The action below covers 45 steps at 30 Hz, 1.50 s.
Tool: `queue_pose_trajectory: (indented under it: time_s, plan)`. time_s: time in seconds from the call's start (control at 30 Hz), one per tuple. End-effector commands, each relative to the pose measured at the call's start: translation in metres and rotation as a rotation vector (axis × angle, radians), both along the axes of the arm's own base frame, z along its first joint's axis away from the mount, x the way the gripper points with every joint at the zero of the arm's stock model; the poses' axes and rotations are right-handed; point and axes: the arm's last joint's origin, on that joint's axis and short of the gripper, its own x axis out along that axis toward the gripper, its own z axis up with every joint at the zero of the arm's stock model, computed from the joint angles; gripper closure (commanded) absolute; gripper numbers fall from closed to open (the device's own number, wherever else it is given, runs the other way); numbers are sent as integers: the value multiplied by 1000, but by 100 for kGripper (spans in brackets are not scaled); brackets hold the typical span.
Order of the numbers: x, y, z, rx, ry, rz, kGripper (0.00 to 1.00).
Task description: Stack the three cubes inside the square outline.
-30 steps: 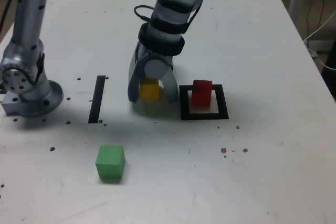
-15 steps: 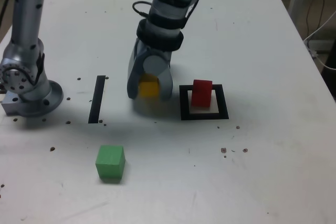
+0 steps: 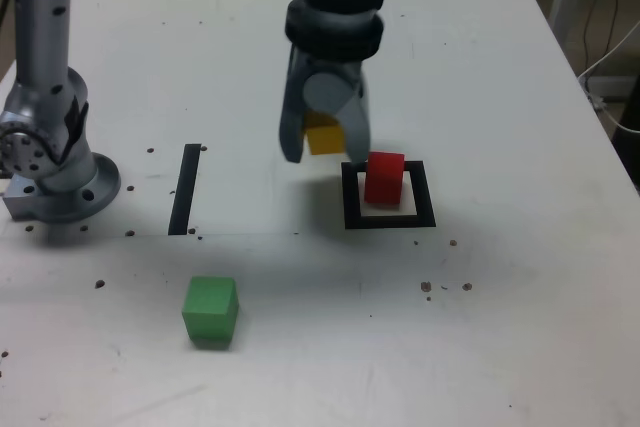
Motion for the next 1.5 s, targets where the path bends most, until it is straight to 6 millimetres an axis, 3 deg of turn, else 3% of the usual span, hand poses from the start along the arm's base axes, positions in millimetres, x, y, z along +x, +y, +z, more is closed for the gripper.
queue_pose_trajectory:
  time_s: [0.0,0.5,1.47]
  plan:
    - [4,-4,3,9,2,-10,79]
    - [46,-25,9,29,5,-152,79]
    - [62,-26,-8,12,28,-223,78]
